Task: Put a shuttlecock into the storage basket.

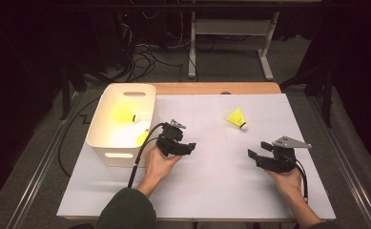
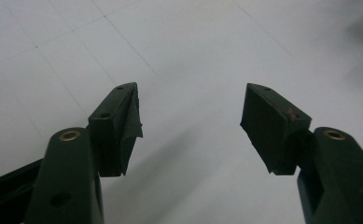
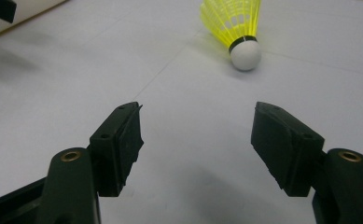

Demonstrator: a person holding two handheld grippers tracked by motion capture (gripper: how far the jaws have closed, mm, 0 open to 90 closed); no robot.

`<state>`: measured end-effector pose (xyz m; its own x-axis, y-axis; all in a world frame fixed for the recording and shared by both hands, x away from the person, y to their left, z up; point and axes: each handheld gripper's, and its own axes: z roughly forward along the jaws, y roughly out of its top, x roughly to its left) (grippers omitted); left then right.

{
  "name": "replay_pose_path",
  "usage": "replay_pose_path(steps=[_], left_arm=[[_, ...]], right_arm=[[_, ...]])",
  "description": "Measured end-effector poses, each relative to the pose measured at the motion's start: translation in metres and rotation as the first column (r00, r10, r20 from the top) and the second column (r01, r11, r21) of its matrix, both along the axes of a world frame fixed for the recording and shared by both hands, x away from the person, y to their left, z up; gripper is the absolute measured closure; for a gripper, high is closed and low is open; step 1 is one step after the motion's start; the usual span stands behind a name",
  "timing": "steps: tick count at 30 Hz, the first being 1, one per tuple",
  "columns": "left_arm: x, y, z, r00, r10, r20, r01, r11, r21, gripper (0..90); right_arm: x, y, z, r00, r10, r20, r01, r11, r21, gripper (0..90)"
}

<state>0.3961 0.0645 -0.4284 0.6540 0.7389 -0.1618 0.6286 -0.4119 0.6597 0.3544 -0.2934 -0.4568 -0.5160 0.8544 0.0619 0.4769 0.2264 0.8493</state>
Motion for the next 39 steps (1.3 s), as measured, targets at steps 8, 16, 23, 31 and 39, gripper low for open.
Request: replay_pose_path(steps=[8, 16, 23, 31, 39], left_arm=[[0.001, 0.0, -0.001, 1.0, -0.005, -0.002, 0.005, 1.0, 0.0, 37.6], [0.0, -0.001, -0.001, 0.9998, -0.014, -0.014, 0.014, 0.9999, 0.005, 36.0], [0.0, 0.0, -0.004, 0.9994, -0.026, -0.025, 0.026, 0.9996, 0.015, 35.6], [-0.003, 0.001, -0.005, 0.999, -0.034, -0.03, 0.034, 0.9994, 0.01, 35.4], [-0.006, 0.003, -0.008, 0.9981, -0.042, -0.046, 0.042, 0.999, 0.013, 36.3]], right_arm=[[0.025, 0.008, 0.003, 0.9996, -0.011, -0.027, 0.01, 1.0, -0.016, 34.3], [0.049, 0.018, 0.011, 0.9965, -0.012, -0.083, 0.009, 1.0, -0.027, 35.8], [0.071, 0.026, 0.016, 0.9925, -0.032, -0.118, 0.023, 0.997, -0.075, 37.8], [0.094, 0.031, 0.023, 0.9876, -0.063, -0.144, 0.044, 0.99, -0.132, 40.8], [0.113, 0.032, 0.027, 0.9814, -0.086, -0.171, 0.056, 0.983, -0.173, 43.3]])
